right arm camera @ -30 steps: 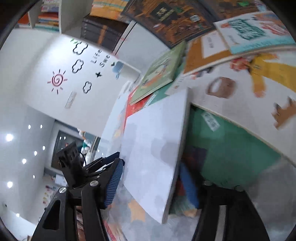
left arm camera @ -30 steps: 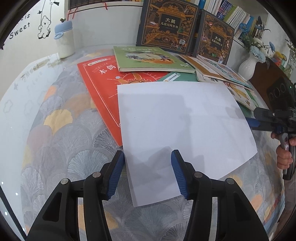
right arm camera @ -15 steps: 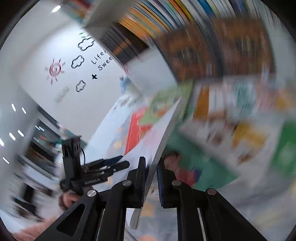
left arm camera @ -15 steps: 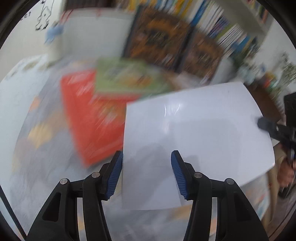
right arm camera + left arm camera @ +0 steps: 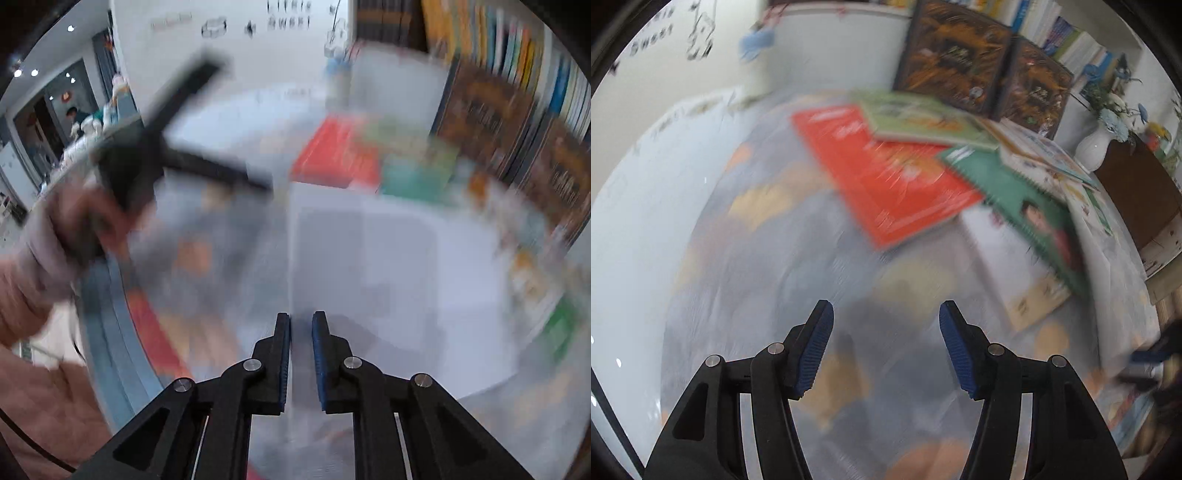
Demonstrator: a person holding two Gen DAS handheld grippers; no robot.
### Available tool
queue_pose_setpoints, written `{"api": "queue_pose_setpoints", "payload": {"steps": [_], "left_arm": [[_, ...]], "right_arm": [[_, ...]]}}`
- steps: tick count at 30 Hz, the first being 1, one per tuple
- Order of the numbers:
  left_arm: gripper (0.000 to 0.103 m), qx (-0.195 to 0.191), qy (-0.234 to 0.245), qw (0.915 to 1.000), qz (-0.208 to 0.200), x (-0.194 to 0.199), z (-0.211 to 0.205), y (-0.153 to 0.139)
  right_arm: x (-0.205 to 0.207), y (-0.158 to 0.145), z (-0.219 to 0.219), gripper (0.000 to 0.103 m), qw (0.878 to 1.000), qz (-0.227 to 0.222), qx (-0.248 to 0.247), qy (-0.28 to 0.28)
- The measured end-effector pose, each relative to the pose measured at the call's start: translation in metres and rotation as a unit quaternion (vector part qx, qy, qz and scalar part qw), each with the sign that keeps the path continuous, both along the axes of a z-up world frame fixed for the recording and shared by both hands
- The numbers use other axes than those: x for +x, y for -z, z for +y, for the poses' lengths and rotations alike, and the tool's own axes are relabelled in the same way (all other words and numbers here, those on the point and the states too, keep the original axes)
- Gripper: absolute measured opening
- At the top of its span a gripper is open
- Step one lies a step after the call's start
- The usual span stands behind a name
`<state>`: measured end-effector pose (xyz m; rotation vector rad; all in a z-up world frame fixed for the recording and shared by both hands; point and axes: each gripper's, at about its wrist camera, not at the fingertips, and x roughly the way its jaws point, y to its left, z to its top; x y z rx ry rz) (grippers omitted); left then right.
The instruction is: Organize books
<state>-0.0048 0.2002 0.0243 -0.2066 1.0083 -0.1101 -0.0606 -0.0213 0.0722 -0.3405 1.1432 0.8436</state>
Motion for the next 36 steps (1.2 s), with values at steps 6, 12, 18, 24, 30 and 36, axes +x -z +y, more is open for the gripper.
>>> {"api": "queue_pose_setpoints", "payload": {"steps": [6, 12, 18, 24, 30, 36], "left_arm": [[0.058, -0.004, 0.053, 0.9978, -0.040, -0.008, -0.032, -0.020], [0.043, 0.017, 0.141, 0.9879, -0.063, 0.006, -0.097, -0.027], [0.042, 0.026, 0.179, 0.9830, -0.035, 0.015, -0.127, -0.005], [0.043, 0.018, 0.212, 0.9766, -0.028, 0.005, -0.139, -0.004], [0.043, 0.023, 0.220, 0.9751, -0.019, -0.024, -0.137, -0.004], [0.043, 0.011, 0.216, 0.9762, -0.001, -0.087, -0.109, 0.001]], "right_arm": [[-0.023, 0.007, -0.024, 0.007, 0.999, 0.013, 0.023, 0.033], [-0.006, -0.006, -0.091, 0.074, 0.979, -0.007, 0.036, 0.203], [0.020, 0.025, -0.128, 0.074, 0.942, 0.092, 0.106, 0.306], [0.042, 0.035, -0.126, 0.071, 0.926, 0.120, 0.130, 0.334], [0.042, 0.036, -0.110, 0.071, 0.943, 0.108, 0.076, 0.306], [0.022, 0.031, -0.082, 0.071, 0.957, 0.114, 0.071, 0.258]]}}
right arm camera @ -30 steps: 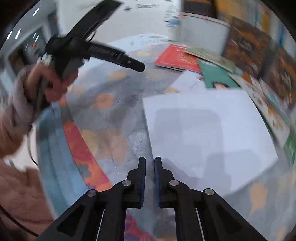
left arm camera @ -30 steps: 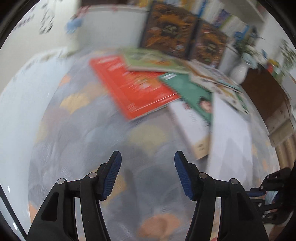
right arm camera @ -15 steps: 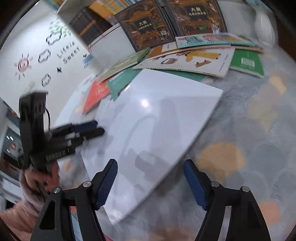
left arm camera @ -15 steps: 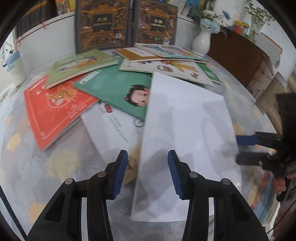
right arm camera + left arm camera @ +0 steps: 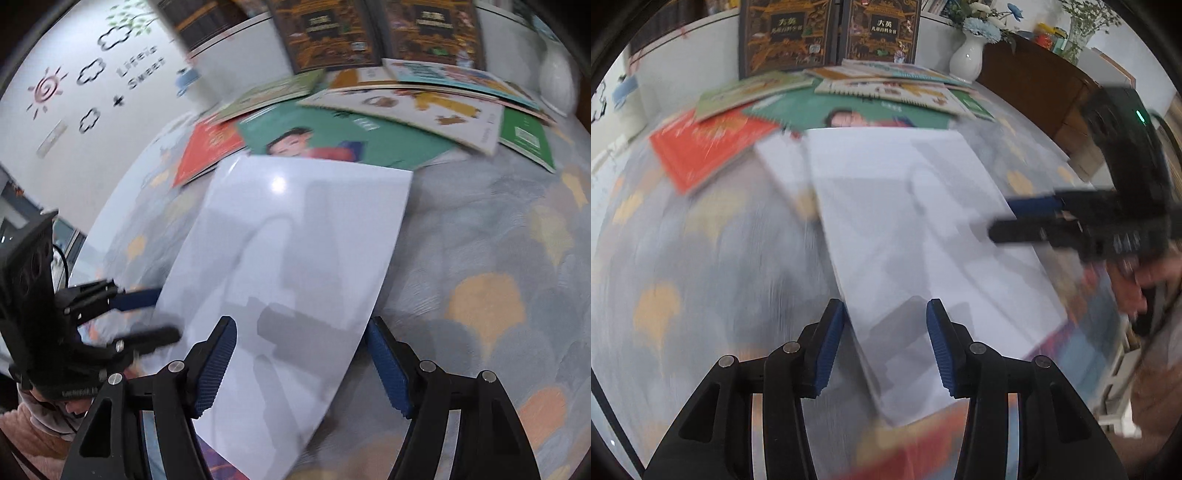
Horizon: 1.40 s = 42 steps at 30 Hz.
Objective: Organize books
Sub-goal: 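Carry the white book with the left tool and lower it onto the bare white tabletop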
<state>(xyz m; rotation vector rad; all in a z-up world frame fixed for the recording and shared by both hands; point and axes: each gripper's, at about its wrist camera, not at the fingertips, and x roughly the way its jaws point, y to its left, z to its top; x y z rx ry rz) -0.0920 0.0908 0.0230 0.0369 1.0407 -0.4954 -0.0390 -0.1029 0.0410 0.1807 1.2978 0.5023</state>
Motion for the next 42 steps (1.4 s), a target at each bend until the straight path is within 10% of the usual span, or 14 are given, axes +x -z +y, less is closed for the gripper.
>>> {"api": "queue_pose_setpoints", "payload": {"steps": [19, 24, 37, 42], "left_arm": [[0.044, -0.064, -0.021, 0.9971, 0.034, 0.009, 0.045, 0.008], [0.045, -0.058, -0.027, 0.9976, 0.027, 0.006, 0.044, 0.008], [0.046, -0.055, -0.051, 0.9972, 0.001, 0.002, 0.042, 0.009], [0.046, -0.025, -0.060, 0.9979, 0.007, 0.003, 0.035, 0.002]], "right_arm": [[-0.025, 0.035, -0.033, 0.046, 0.969, 0.063, 0.231, -0.063], [-0.028, 0.046, -0.043, 0.016, 0.970, 0.050, 0.234, -0.039], [-0.030, 0.035, -0.029, 0.017, 0.978, 0.021, 0.209, -0.003], [-0.034, 0.009, 0.003, 0.025, 0.994, -0.010, 0.107, -0.031]]}}
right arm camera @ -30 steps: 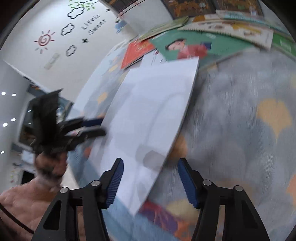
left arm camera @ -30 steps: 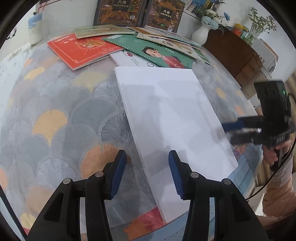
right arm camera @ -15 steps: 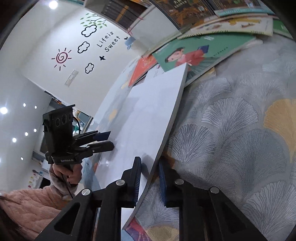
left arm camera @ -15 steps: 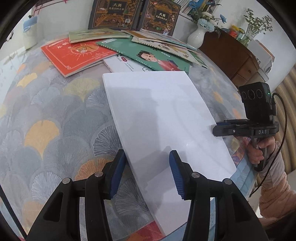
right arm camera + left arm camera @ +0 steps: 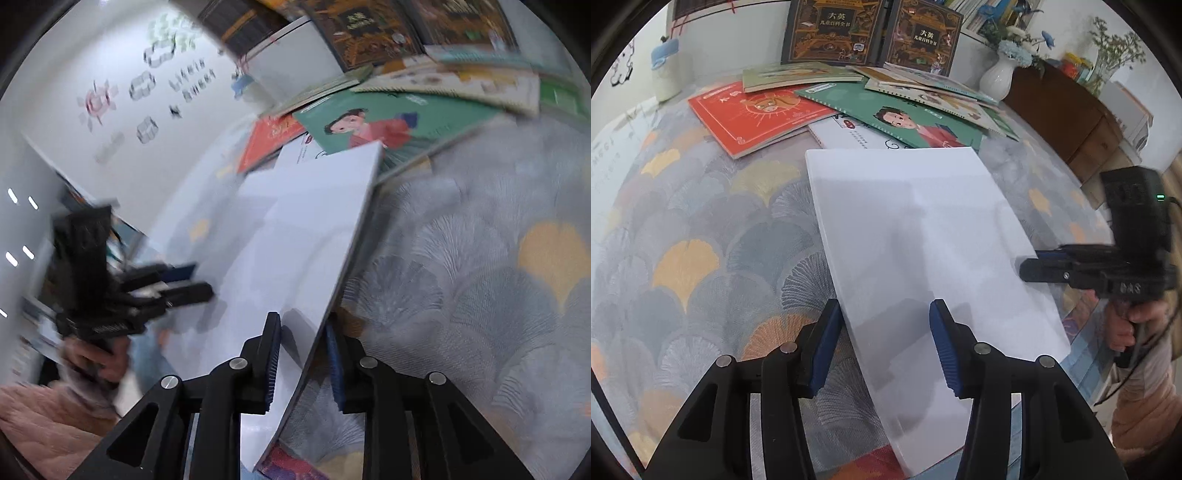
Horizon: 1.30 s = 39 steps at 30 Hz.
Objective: Organize books
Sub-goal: 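Carry the white book with the left tool and lower it onto the bare white tabletop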
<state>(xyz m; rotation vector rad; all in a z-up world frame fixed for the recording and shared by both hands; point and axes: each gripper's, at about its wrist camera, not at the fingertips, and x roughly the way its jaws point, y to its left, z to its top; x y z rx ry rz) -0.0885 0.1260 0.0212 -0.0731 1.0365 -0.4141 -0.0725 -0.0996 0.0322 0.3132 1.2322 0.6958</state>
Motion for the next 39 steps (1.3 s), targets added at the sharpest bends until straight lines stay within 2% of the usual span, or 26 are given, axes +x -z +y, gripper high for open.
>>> {"api": "queue_pose_setpoints", "payload": {"steps": [1, 3, 5, 8, 13, 20, 25, 30, 37, 39], "left_arm": [[0.045, 0.003, -0.001, 1.0000, -0.002, 0.000, 0.001, -0.001], [0.045, 0.002, -0.007, 1.0000, -0.004, -0.001, 0.006, -0.004], [0.045, -0.020, -0.015, 0.9997, -0.003, 0.001, 0.017, -0.008], [0.045, -0.046, -0.020, 0.9987, -0.005, 0.001, 0.028, -0.016], [0.045, -0.054, -0.038, 0.9973, -0.031, -0.005, 0.052, -0.036], [0.045, -0.042, -0.106, 0.9913, -0.065, -0.008, 0.118, -0.056], [0.045, -0.021, -0.152, 0.9859, -0.066, -0.008, 0.165, -0.055], [0.045, -0.019, -0.181, 0.9823, -0.044, 0.000, 0.196, -0.031], [0.044, -0.028, -0.197, 0.9797, -0.020, 0.000, 0.213, -0.005], [0.045, -0.019, -0.201, 0.9791, -0.020, -0.001, 0.213, -0.001]], "right_arm": [[-0.001, -0.006, 0.007, 0.025, 1.000, -0.009, -0.017, -0.007], [-0.001, -0.012, 0.013, 0.025, 1.000, 0.000, -0.011, -0.010], [0.000, -0.015, 0.015, 0.025, 1.000, 0.010, 0.002, -0.009], [0.001, -0.026, 0.024, 0.025, 1.000, -0.006, 0.001, -0.013], [0.007, -0.047, 0.052, 0.025, 0.999, -0.037, -0.009, -0.032], [0.027, -0.059, 0.117, 0.025, 0.994, -0.065, 0.003, -0.087], [0.046, -0.042, 0.176, 0.025, 0.991, -0.056, 0.020, -0.118], [0.057, -0.015, 0.213, 0.025, 0.991, -0.037, 0.003, -0.127], [0.065, 0.014, 0.231, 0.025, 0.991, -0.009, 0.002, -0.131], [0.068, 0.023, 0.232, 0.026, 0.991, 0.000, 0.008, -0.131]]}}
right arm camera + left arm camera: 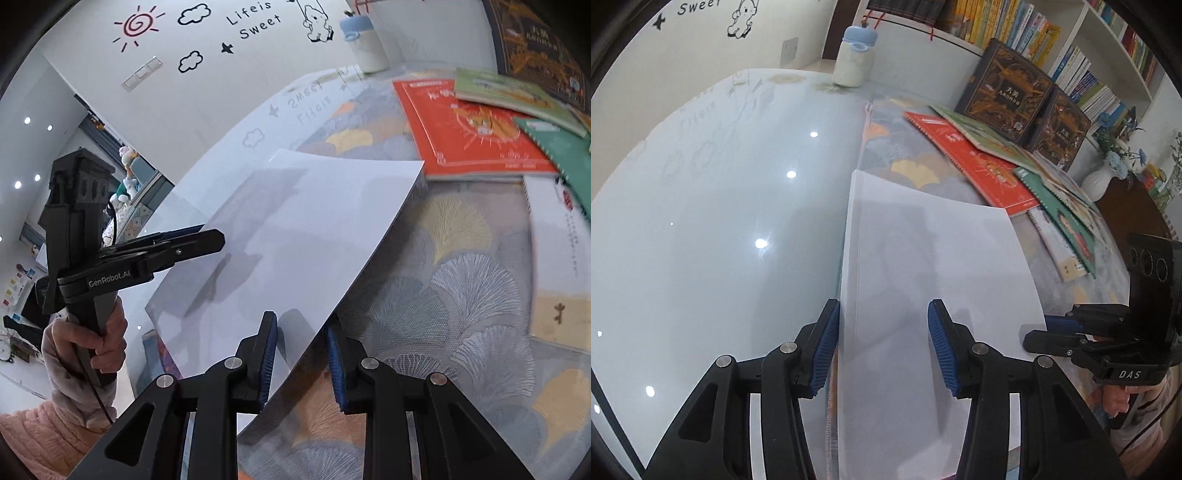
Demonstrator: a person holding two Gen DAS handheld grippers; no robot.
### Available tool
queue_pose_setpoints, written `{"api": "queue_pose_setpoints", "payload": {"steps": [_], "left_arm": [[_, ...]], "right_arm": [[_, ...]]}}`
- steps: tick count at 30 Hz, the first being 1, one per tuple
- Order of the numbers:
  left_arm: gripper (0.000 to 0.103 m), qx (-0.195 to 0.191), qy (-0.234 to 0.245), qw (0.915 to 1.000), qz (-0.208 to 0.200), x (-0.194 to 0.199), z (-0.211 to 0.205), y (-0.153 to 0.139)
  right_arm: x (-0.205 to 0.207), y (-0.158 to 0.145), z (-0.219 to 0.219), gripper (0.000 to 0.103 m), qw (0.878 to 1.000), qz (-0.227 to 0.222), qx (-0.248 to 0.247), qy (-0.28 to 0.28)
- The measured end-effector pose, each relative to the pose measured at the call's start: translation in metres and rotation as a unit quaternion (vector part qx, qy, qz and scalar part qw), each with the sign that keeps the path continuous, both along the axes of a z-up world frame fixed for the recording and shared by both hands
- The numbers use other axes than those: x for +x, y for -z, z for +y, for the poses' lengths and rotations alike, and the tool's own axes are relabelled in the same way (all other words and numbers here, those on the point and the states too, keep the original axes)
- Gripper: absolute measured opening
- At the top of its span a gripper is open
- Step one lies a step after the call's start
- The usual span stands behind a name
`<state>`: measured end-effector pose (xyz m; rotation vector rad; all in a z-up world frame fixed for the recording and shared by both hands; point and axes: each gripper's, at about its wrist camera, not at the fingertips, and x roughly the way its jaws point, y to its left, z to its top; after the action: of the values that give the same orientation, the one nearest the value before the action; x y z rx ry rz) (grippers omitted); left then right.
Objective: Organize books
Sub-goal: 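Carry the white book with the left tool and lower it onto the bare white tabletop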
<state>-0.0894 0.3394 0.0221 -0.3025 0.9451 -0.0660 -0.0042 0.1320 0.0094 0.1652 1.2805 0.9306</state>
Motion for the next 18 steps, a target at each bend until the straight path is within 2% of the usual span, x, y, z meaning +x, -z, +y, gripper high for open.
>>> {"api": "queue_pose_setpoints", "payload": {"steps": [3, 8, 18], "left_arm": [[0.045, 0.013, -0.009, 0.9999, 0.000, 0.001, -0.002, 0.004], [0.048, 0.043, -0.010, 0.9990, 0.001, 0.002, -0.008, 0.006], [0.049, 0.057, -0.011, 0.9983, 0.004, 0.010, -0.012, 0.004]], "right_arm": [[0.000, 0.004, -0.001, 0.026, 1.000, -0.007, 0.015, -0.001], [-0.011, -0.002, 0.001, 0.027, 1.000, -0.030, -0.004, -0.007], [-0.023, -0.010, 0.003, 0.032, 0.999, -0.048, -0.021, -0.009]]}}
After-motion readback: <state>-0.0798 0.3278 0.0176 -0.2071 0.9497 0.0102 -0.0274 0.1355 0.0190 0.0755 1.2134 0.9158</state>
